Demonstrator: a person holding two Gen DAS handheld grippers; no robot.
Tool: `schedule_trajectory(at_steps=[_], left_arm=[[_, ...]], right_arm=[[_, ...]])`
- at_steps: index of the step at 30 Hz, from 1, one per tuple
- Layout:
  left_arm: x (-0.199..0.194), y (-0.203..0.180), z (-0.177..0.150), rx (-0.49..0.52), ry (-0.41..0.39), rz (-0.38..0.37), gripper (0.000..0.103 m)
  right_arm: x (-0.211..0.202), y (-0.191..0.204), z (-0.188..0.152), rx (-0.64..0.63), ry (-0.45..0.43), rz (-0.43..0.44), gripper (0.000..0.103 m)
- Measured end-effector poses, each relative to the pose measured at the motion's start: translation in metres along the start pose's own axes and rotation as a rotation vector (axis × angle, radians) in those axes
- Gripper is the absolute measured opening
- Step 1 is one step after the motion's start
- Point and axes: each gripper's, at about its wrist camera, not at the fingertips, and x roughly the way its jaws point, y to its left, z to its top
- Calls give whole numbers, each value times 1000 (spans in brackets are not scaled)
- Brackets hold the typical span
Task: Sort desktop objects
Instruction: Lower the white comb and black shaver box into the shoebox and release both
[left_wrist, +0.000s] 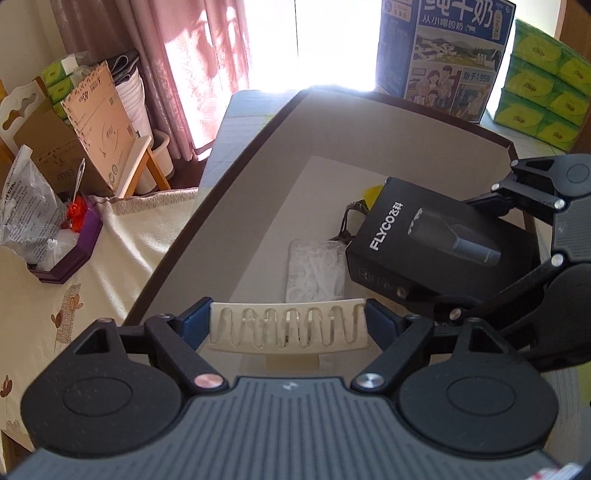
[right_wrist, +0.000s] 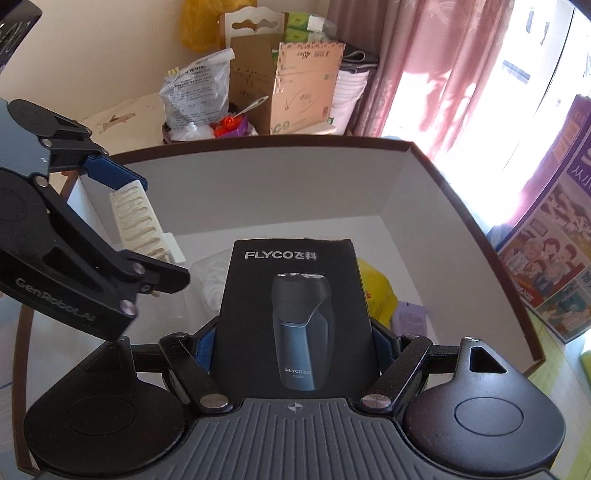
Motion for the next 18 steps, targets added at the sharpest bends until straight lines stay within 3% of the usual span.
schedule_trajectory(at_steps=[18], left_arm=[[39,4,8,-62,79,22,84]], right_arm=[[18,-23,-2,49,25,-6,76]])
